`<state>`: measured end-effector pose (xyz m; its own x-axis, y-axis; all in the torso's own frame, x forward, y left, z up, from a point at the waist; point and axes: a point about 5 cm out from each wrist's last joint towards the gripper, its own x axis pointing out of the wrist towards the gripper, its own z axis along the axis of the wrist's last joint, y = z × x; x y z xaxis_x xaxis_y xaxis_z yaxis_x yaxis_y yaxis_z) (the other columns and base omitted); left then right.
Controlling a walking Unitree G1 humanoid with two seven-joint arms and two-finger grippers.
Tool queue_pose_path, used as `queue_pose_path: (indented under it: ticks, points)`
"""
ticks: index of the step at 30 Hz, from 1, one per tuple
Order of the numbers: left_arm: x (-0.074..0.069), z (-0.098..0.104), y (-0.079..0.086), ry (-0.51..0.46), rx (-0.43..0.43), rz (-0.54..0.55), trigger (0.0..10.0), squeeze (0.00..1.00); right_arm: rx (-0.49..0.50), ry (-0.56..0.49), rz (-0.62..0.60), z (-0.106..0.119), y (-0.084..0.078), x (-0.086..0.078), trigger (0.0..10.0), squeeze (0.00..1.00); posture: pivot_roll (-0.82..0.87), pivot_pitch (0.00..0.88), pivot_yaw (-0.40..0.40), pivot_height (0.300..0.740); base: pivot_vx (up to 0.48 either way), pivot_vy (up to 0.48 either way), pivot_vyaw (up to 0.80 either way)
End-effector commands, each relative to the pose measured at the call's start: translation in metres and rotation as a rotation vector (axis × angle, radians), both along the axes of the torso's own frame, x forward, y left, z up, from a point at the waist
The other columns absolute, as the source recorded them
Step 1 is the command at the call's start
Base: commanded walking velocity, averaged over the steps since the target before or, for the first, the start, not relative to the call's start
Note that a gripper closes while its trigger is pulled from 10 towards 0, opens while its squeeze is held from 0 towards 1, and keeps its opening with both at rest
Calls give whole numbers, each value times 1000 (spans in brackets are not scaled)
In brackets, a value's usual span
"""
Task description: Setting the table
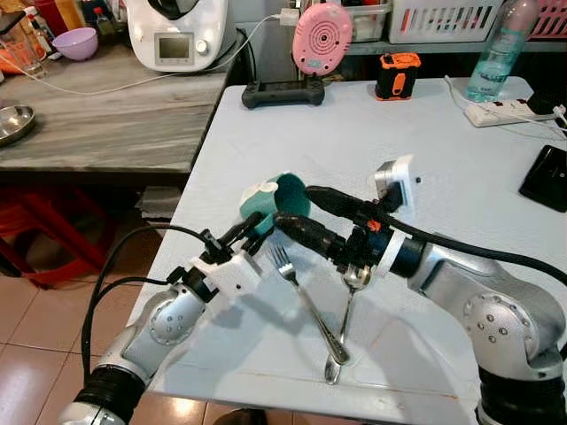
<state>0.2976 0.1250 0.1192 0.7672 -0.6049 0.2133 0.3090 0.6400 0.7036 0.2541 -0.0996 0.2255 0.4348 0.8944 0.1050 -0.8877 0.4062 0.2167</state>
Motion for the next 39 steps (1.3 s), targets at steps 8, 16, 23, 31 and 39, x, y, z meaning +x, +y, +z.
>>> queue_pose_path:
  ticks: [8, 16, 23, 31, 39]
  points:
    - [13, 6, 4, 164, -170, 31, 2706, 0, -63, -152, -115, -2, 5, -3, 10000, 1000, -134, 118, 102, 740, 0, 0, 0]
    - [17, 6, 7, 257, -237, 37, 3412, 0, -190, -283, -433, -16, -5, 9, 10000, 1000, -135, 116, 104, 740, 0, 0, 0]
    - [21, 4, 4, 370, -313, 35, 3725, 0, -237, -288, -678, -30, -15, 13, 10000, 1000, -135, 116, 104, 740, 0, 0, 0]
    - [28, 9, 0, 480, -517, 81, 4118, 0, -260, -237, -730, -53, -6, 1, 10000, 1000, -147, 117, 99, 740, 0, 0, 0]
    - [28, 4, 3, 558, -598, 116, 4784, 0, -282, -195, -798, -61, -10, -3, 10000, 1000, -150, 121, 94, 740, 0, 0, 0]
